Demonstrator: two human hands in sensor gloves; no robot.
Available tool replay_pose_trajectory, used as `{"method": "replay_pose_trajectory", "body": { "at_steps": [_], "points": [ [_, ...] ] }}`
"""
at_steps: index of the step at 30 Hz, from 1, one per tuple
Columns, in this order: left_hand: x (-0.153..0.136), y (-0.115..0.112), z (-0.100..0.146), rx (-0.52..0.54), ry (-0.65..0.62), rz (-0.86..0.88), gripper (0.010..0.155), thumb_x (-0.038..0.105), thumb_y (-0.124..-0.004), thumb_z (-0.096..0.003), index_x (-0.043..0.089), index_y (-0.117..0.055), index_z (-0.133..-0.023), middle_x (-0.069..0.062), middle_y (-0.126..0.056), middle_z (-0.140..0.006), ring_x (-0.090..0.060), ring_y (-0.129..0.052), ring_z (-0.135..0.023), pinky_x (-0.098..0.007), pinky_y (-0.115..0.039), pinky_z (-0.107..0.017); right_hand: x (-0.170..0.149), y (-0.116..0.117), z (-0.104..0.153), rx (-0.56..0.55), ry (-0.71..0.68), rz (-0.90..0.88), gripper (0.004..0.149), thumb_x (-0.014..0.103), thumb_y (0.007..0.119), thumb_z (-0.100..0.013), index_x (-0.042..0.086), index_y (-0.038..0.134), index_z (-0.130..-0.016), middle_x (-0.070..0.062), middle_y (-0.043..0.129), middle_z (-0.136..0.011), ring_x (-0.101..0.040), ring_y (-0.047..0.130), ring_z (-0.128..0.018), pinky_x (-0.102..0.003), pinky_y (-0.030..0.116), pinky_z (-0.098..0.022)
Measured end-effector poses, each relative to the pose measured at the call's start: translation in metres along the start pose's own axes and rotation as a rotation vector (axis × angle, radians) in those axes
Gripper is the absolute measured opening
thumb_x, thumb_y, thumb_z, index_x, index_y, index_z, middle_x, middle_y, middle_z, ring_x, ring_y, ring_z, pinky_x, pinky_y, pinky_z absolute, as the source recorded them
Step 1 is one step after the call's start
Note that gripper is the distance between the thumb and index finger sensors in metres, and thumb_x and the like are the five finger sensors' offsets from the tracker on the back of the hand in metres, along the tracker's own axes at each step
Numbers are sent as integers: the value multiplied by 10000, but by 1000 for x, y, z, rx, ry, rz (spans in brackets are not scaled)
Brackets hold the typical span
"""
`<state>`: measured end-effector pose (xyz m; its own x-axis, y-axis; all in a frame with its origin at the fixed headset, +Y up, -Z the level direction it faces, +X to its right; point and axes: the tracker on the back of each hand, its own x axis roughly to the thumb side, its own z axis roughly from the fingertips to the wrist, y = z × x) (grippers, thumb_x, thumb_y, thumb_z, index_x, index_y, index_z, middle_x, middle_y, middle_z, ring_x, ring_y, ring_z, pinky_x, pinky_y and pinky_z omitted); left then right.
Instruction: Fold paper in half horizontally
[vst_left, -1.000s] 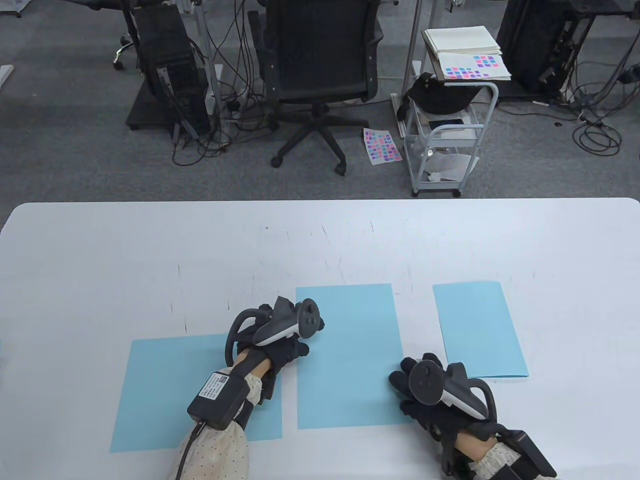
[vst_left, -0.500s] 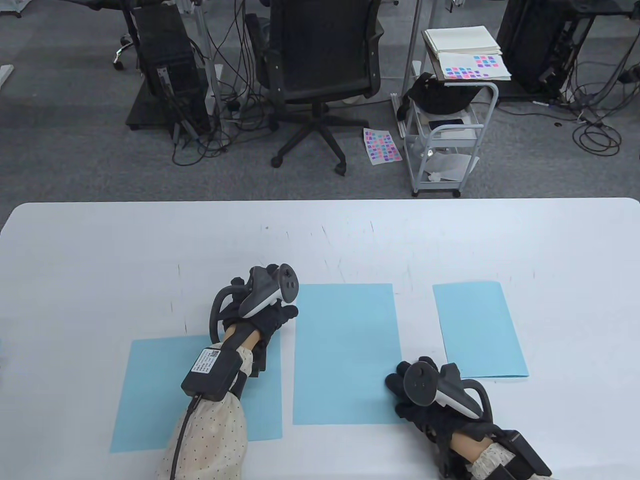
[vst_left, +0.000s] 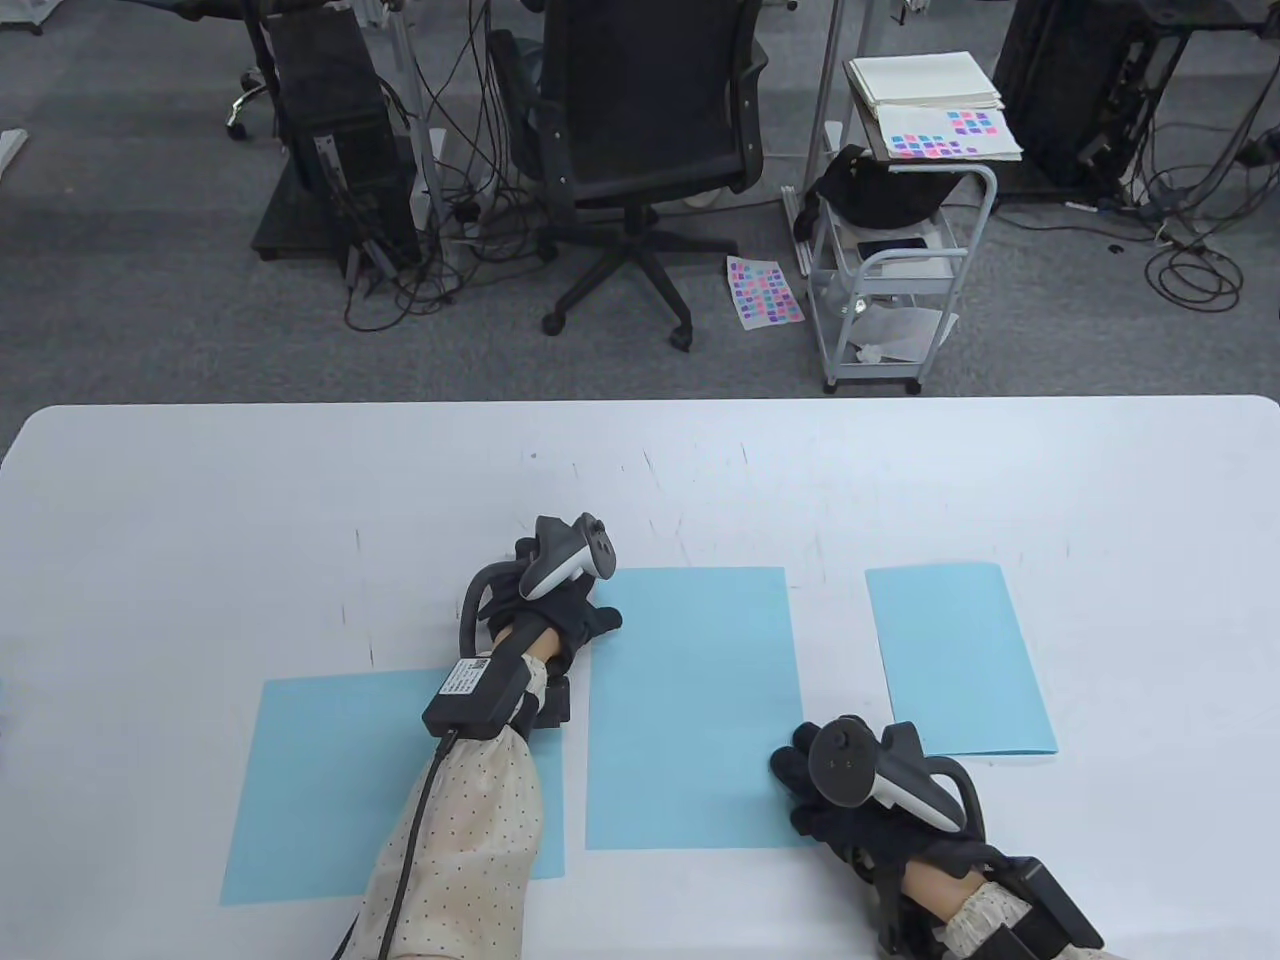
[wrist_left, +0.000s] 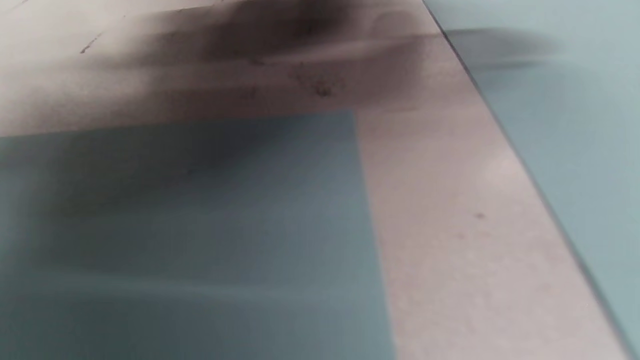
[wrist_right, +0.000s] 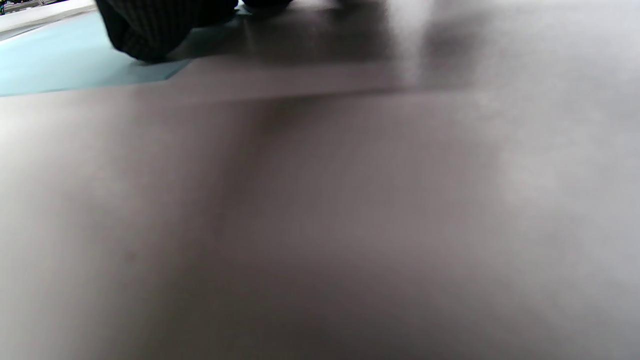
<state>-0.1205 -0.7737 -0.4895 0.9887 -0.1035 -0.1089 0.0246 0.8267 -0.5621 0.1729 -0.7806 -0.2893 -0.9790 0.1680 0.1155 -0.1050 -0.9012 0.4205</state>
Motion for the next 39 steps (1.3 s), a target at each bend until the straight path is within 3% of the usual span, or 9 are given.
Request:
{"method": "replay_pose_trajectory", "body": {
  "at_steps": [6, 9, 16, 25, 30, 32, 36, 39],
  "points": [
    [8, -7, -7, -12, 28, -9, 826, 699, -577, -330, 581, -153, -1029, 201, -25, -1198, -171, -3, -1157, -540, -203, -902, 0, 0, -1, 2, 1, -1, 608, 449, 696, -463, 456, 431, -1010, 193, 282, -1149, -270, 139, -1082, -642, 163, -743],
    [7, -11, -9, -23, 40, -7, 814, 685, -566, -327, 588, -141, -1014, 185, 88, -1148, -168, 41, -1132, -511, -241, -903, 0, 0, -1, 0, 1, -2, 608, 449, 696, -462, 458, 432, -1010, 191, 283, -1149, -271, 141, -1081, -642, 165, -743],
    [6, -10, -7, -6, 33, 33, 752, 661, -611, -345, 637, -227, -991, 203, 56, -1150, -164, 32, -1130, -510, -259, -901, -1, 0, -1, -1, 0, -2, 608, 448, 695, -462, 458, 431, -1010, 191, 283, -1149, -271, 144, -1082, -641, 167, -744],
    [7, 0, 4, 26, -17, 76, 644, 577, -714, -392, 658, -423, -961, 174, -257, -1221, -172, -220, -1186, -526, -338, -896, -1, 0, -2, 1, -1, -4, 606, 447, 696, -462, 467, 433, -1007, 192, 281, -1149, -275, 143, -1082, -642, 163, -744],
    [7, 11, 16, 40, -55, 142, 684, 581, -721, -385, 646, -390, -980, 215, -560, -1169, -148, -377, -1184, -522, -375, -894, -1, 0, -2, 0, -1, -3, 607, 448, 695, -461, 463, 432, -1009, 189, 282, -1149, -275, 144, -1082, -642, 162, -744],
    [7, 14, 19, 47, -67, 156, 755, 583, -727, -383, 601, -312, -1013, 234, -668, -1113, -108, -516, -1156, -511, -395, -893, -1, 0, -2, -1, -1, -2, 608, 448, 695, -461, 462, 431, -1009, 187, 283, -1150, -275, 144, -1082, -642, 164, -744],
    [8, 17, 24, 63, -44, 199, 955, 552, -775, -376, 316, -173, -1079, 212, -755, -1014, -142, -744, -1042, -526, -437, -880, -1, 1, -2, 0, -1, -2, 608, 450, 691, -462, 463, 427, -1009, 189, 276, -1151, -271, 143, -1082, -642, 164, -743],
    [9, 17, 25, 91, -33, 233, 968, 488, -817, -389, 242, -180, -1076, 233, -810, -927, -106, -832, -961, -514, -497, -866, -1, 1, -2, 0, -2, -3, 608, 450, 691, -462, 465, 426, -1009, 189, 276, -1151, -270, 142, -1082, -641, 163, -744]
  ]
}}
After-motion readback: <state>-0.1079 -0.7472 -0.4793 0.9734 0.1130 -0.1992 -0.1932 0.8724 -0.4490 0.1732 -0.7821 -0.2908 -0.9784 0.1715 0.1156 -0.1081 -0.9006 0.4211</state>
